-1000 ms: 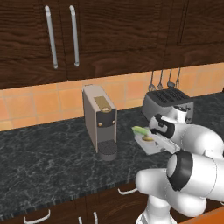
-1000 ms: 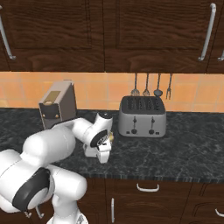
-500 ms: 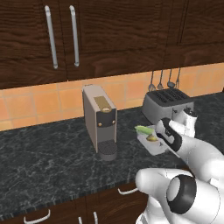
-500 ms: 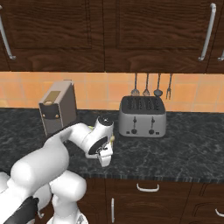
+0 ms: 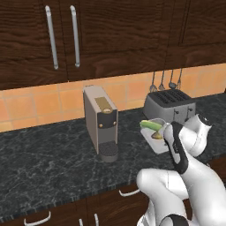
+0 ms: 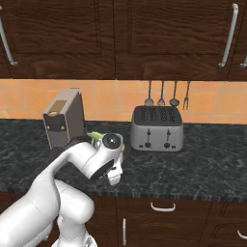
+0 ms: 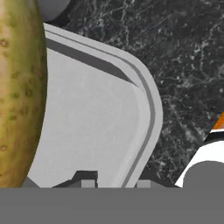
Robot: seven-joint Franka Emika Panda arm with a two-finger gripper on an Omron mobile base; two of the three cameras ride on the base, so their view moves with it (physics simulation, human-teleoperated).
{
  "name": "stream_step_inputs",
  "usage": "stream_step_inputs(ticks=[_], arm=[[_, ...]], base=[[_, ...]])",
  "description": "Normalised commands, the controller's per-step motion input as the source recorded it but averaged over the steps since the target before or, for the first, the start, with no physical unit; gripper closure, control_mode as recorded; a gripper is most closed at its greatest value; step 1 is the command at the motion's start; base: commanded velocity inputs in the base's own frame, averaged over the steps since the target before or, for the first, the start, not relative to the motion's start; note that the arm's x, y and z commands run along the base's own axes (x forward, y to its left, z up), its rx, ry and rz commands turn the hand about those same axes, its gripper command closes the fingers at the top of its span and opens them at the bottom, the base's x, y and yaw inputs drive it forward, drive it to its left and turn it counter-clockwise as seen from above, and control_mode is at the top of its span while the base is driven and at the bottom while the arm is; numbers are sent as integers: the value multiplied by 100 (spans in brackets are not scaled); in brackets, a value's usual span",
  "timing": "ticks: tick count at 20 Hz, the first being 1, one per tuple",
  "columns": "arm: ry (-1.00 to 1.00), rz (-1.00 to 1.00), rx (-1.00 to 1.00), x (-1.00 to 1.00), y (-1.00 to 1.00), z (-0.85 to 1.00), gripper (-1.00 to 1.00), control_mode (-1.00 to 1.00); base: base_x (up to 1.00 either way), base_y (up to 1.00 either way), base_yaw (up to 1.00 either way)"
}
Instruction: Take the meat container that has the fish and place it on the second highest rack of the freezer. Then take the vegetable container that has the cucumber and corn and place it on the highest rack of the freezer.
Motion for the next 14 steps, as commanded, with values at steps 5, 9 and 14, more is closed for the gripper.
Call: stream_step_inputs(ticks=[5, 9, 14], arm=[[-3, 0, 4, -30, 0, 61, 100, -100], [0, 0, 7, -36, -1, 68, 100, -100], [-5, 0, 4, -38, 9, 65, 100, -100]], base=[[0, 0, 0], [0, 0, 0], [0, 0, 0]])
